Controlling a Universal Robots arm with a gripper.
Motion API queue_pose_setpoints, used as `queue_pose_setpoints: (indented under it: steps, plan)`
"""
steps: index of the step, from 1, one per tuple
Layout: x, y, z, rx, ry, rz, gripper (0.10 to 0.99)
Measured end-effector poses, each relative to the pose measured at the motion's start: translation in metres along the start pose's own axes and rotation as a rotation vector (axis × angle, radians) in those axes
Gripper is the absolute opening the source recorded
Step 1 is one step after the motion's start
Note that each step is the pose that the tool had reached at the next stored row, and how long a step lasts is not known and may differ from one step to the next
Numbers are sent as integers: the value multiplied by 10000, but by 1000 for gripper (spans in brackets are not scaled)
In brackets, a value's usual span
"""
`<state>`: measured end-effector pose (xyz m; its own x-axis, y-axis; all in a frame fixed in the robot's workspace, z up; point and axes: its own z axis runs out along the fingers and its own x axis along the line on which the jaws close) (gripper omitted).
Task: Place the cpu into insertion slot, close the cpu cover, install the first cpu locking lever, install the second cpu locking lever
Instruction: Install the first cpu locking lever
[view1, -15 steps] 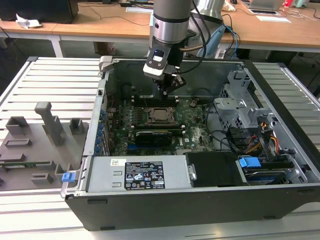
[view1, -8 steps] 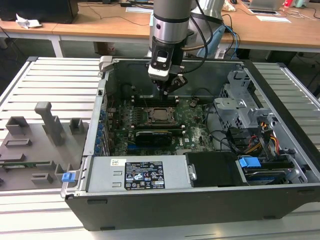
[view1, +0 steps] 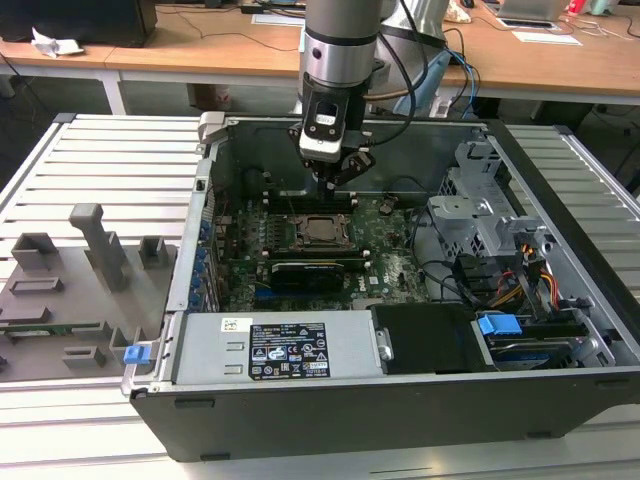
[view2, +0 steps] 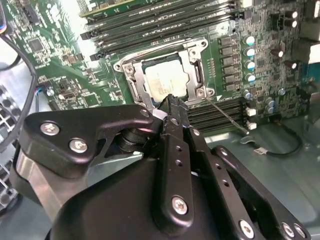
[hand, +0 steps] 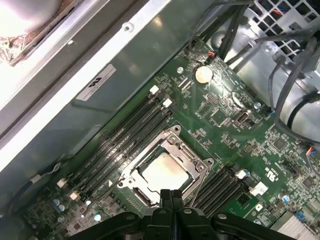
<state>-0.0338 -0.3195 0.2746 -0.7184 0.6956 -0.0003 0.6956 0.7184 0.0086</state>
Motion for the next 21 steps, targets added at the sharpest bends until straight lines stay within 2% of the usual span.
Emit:
queue_pose_setpoints:
  steps: [4,12,21]
  plan:
    - [0,0,3,-1,8,-990,106]
    - [0,0,4,-3,21,-2348,106]
    - [0,0,4,-2,30,-3475,106]
